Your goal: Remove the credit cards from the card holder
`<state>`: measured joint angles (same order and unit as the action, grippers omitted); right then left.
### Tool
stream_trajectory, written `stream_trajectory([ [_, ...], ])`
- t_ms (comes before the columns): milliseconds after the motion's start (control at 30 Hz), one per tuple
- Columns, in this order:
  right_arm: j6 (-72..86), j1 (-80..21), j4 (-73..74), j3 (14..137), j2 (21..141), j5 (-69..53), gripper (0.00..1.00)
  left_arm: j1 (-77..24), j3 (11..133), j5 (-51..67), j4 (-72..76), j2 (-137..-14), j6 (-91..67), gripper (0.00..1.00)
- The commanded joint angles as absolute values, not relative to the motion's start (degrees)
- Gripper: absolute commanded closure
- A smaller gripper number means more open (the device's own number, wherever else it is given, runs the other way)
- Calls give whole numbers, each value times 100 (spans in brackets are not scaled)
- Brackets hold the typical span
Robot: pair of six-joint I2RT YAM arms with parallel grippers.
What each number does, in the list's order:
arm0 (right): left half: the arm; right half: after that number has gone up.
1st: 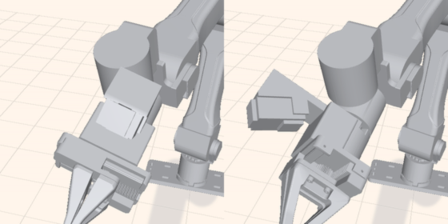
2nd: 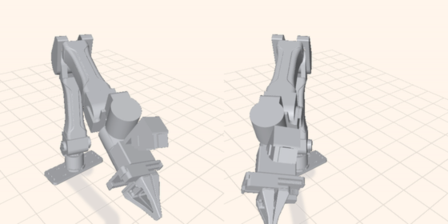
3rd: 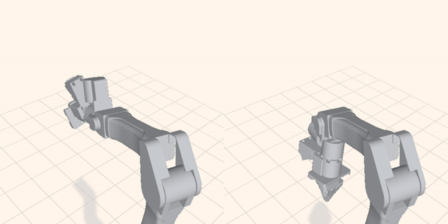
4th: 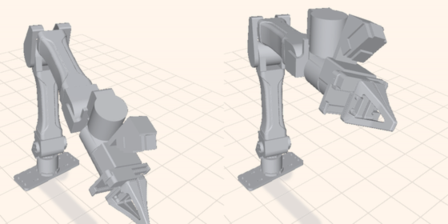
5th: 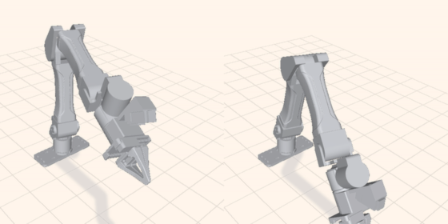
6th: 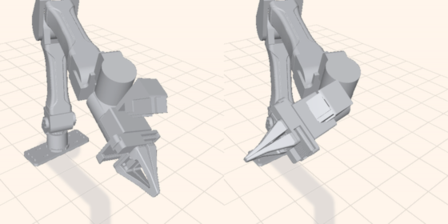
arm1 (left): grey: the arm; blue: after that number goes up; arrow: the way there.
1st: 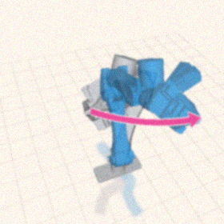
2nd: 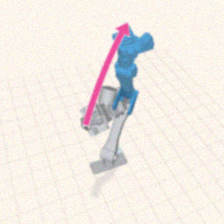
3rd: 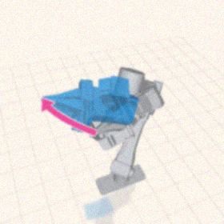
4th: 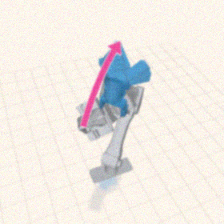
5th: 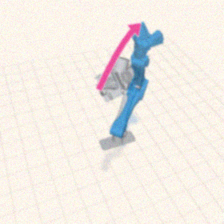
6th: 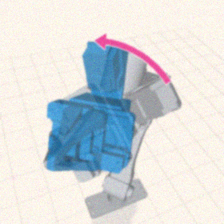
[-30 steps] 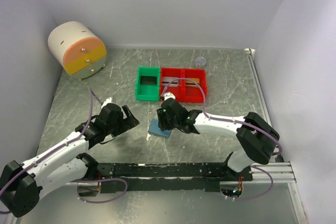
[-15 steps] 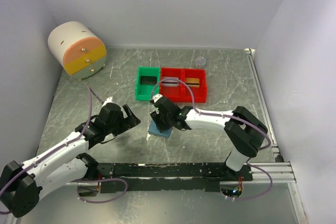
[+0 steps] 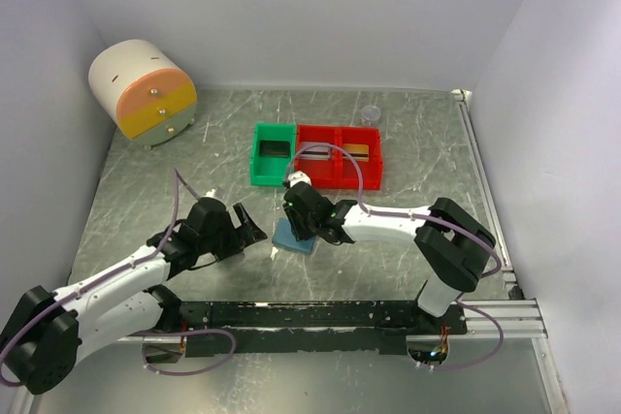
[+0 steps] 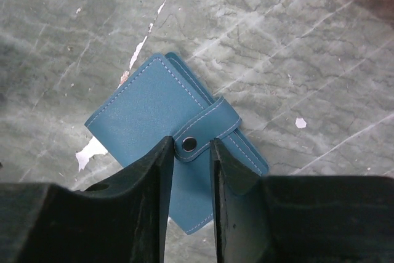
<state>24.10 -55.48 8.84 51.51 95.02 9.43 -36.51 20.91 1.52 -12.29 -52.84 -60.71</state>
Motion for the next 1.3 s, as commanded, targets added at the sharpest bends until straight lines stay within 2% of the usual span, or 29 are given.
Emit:
stream_trajectory([
  [0,3073,-5556,1130,4819,9518,1079,89,-3690,1991,963,-431,-5528,-6151,4],
  [67,3280,-5562,1079,4779,9491,1014,91,-3698,1952,1150,-250,-5684,-6160,1],
  [100,3385,-5556,1062,4757,9469,1002,92,-3716,1914,1262,-100,-5784,-6170,9],
  [167,3641,-5557,983,4661,9375,955,92,-3771,1836,1454,260,-6026,-6231,18],
  [300,4145,-5555,675,4364,9135,784,92,-4039,1890,1497,888,-6570,-6371,25],
  [433,4341,-5556,485,4202,9073,652,92,-4336,2043,1384,1342,-7160,-6630,28],
  [567,4347,-5556,549,4210,9045,676,91,-4593,2022,1361,1894,-7826,-7052,42],
  [667,4300,-5555,554,4194,8925,641,91,-4682,2014,1243,2235,-8252,-7224,48],
  [800,4194,-5554,676,4240,8747,615,91,-4678,2064,1052,2606,-8533,-7438,47],
  [1133,3005,-5529,1539,5060,8548,1105,66,-4679,1782,-7,1723,-7717,-7963,43],
  [1267,2642,-5536,1529,5415,8879,900,64,-4682,1670,-404,1358,-7323,-8154,42],
])
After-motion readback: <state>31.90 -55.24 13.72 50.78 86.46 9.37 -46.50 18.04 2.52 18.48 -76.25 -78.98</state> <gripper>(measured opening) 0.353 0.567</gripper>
